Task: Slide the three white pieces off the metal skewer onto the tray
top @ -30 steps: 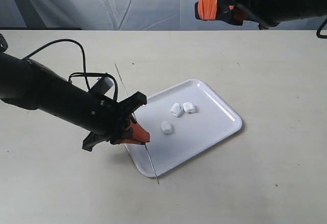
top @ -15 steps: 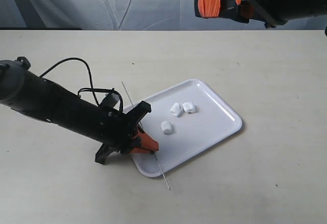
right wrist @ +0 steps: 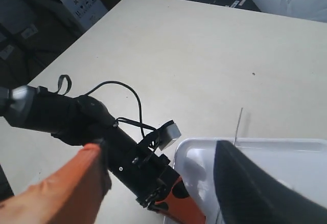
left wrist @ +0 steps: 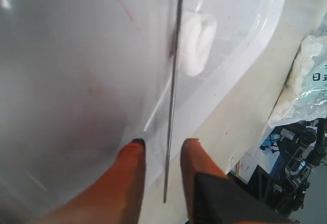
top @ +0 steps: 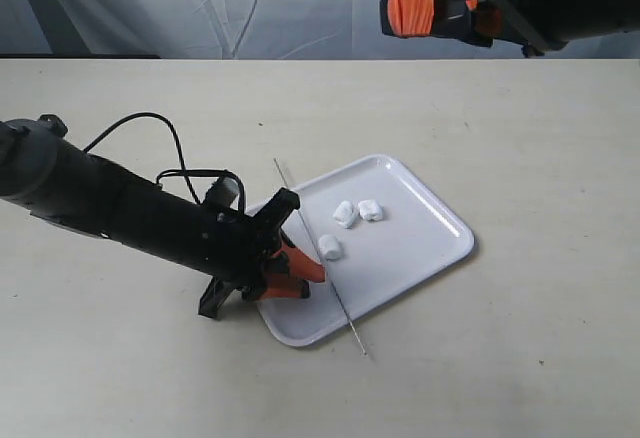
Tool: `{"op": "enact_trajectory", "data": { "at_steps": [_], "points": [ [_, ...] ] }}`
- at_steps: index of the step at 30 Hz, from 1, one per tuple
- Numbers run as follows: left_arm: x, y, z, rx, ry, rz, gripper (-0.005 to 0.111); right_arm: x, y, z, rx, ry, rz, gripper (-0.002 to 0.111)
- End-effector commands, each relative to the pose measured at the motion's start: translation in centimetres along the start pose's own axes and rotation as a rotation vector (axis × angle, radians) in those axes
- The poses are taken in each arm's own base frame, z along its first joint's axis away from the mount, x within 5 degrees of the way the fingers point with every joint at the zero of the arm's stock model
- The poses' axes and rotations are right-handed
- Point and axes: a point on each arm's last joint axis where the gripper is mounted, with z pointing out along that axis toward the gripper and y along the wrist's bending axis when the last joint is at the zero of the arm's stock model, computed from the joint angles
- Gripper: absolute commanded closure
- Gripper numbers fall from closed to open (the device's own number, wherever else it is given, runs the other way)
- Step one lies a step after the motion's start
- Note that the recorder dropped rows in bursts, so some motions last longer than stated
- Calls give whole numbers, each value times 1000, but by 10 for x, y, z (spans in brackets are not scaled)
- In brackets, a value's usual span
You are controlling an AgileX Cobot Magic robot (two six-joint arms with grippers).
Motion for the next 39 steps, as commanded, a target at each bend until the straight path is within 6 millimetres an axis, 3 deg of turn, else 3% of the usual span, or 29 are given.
{"op": "enact_trajectory", "data": {
  "at_steps": [1,6,12,13,14,19,25,31,39],
  "points": [
    [2,-2,-1,1,32,32,66,-2,1,-3,4,-13,-3,51],
    [10,-14,-12,-27,49,127,68,-2,1,-3,4,-13,-3,51],
    [23,-46,-46,-115,-44,380,107,-2,1,-3,4,-13,-7,51],
    [26,-54,-57,-139,-95,443,107,-2,1,-3,4,-13,-21,53],
    [28,-59,-64,-170,-125,496,107,-2,2,-4,4,-14,-44,56],
    [44,-84,-122,-424,-411,699,107,-3,2,-20,127,-23,-238,105],
    [80,-98,-201,-726,-784,824,107,3,-6,-52,420,-119,-311,108],
    [125,-92,-245,-828,-956,881,107,38,-11,-77,591,-278,-329,108],
    [185,-70,-275,-726,-1163,945,107,119,1,-114,619,-637,-395,108]
  ]
}}
